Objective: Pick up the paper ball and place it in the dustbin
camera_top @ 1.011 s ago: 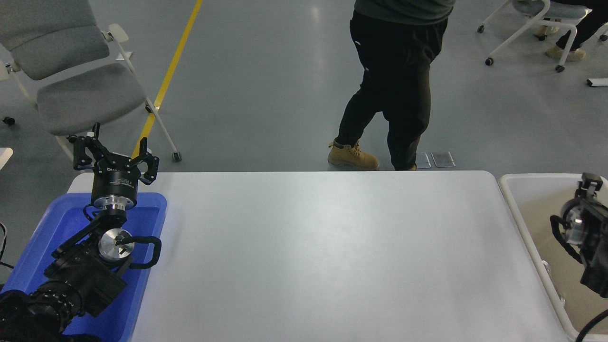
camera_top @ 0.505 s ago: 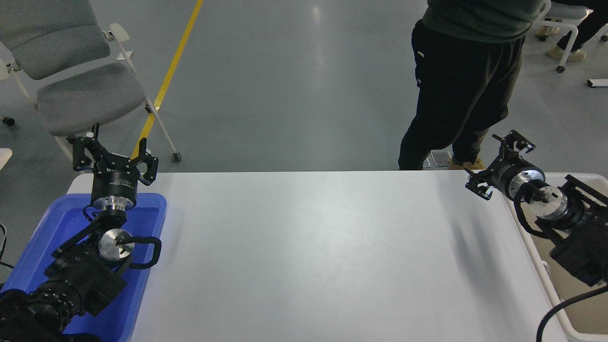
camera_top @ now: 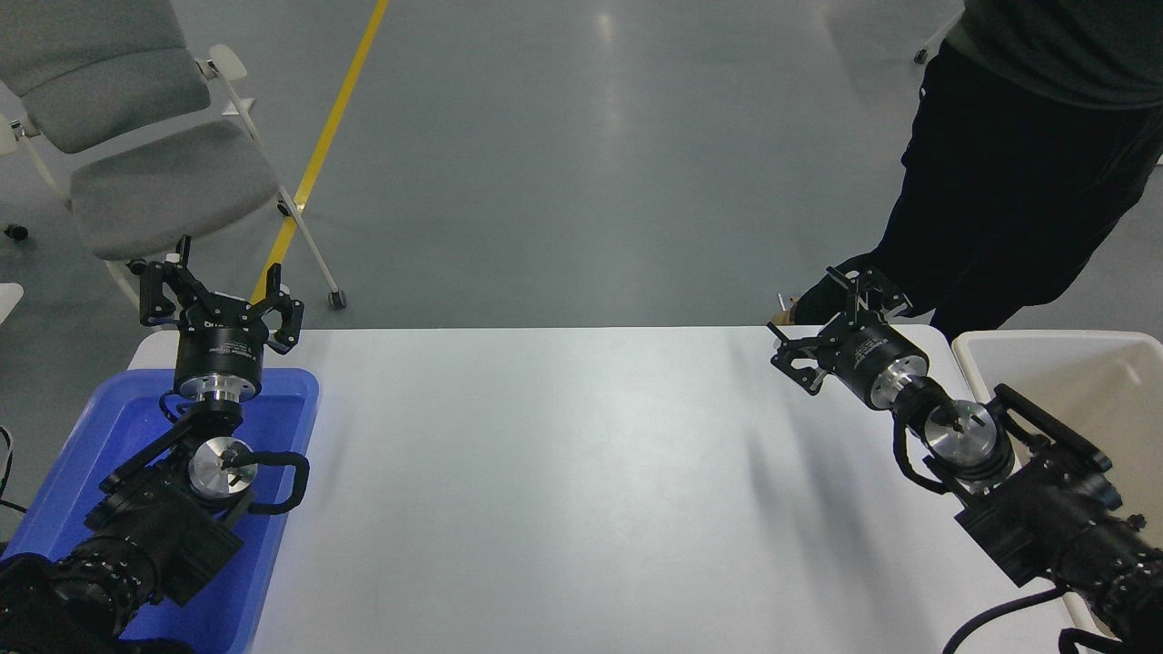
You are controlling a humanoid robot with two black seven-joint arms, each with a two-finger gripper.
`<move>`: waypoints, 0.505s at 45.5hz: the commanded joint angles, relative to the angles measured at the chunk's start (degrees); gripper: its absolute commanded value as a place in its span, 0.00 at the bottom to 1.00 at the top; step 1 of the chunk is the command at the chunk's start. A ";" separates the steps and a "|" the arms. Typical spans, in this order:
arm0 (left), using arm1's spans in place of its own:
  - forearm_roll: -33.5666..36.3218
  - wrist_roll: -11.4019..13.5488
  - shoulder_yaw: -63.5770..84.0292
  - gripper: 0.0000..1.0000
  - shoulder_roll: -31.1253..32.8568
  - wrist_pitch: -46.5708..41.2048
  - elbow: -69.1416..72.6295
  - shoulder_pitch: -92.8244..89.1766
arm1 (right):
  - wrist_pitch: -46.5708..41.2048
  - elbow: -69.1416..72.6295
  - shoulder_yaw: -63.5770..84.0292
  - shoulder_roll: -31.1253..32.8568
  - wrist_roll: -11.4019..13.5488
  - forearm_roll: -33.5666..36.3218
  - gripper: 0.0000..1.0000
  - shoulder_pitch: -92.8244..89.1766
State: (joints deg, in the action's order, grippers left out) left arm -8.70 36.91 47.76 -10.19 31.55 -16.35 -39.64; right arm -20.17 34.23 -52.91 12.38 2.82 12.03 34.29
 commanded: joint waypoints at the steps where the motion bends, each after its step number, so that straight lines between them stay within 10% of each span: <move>1: 0.00 0.00 -0.03 0.99 0.00 0.00 0.00 0.00 | -2.76 -0.48 -3.34 -1.21 -0.01 0.02 1.00 -2.13; 23: 0.00 0.00 -0.03 0.99 0.00 0.00 0.00 0.00 | -5.14 -2.67 -5.63 -0.25 -0.01 -0.07 1.00 -3.09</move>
State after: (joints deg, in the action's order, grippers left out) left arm -8.70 36.91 47.73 -10.19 31.55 -16.35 -39.64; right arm -24.10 31.99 -57.82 11.76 2.81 11.97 31.91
